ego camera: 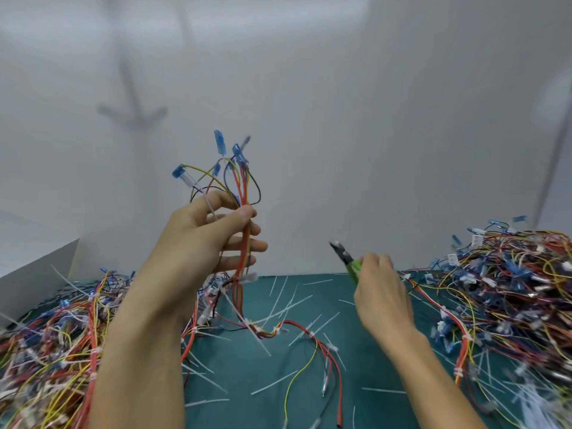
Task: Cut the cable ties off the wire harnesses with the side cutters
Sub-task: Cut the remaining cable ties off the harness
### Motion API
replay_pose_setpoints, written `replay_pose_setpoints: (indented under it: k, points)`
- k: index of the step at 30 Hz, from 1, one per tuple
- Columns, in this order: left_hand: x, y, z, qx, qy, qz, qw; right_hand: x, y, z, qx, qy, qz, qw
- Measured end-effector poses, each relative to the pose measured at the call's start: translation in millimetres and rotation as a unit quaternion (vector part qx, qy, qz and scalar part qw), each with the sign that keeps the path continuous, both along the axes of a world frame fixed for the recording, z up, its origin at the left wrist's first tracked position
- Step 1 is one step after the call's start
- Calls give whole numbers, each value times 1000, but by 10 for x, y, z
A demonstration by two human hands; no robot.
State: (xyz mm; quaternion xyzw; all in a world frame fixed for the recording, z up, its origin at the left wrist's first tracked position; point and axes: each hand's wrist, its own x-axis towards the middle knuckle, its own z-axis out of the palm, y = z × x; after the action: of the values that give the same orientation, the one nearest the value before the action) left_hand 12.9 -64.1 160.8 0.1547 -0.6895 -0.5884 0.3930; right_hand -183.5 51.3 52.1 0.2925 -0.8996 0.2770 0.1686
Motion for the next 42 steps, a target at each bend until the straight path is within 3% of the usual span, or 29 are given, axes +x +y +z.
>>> replay_pose_setpoints:
  k: [5, 8, 12, 15, 19, 25, 29, 42]
  points:
    - [-62, 43, -15, -20, 20, -6, 1000, 45, 73, 284, -255, 83, 46, 962]
    - [-97, 68, -22, -27, 40, 6, 999, 98, 130, 455, -353, -23, 119, 928]
    - [-144, 94, -29, -31, 50, 13, 998, 260, 186, 648, -429, -203, 225, 851]
    - [-176, 109, -35, -30, 49, 15, 998, 376, 207, 722, -402, -236, 261, 845]
    - [-204, 152, -39, -26, 48, 0, 998, 428, 219, 735, -343, -170, 234, 894]
    - [-247, 202, -48, -23, 41, -8, 999, 458, 207, 770, -264, -227, 333, 876]
    - [-271, 216, -45, -23, 57, -1, 998, 456, 240, 775, -175, -207, 362, 892]
    - [-293, 240, -46, -46, 86, 16, 995, 568, 267, 823, -140, -103, 310, 935]
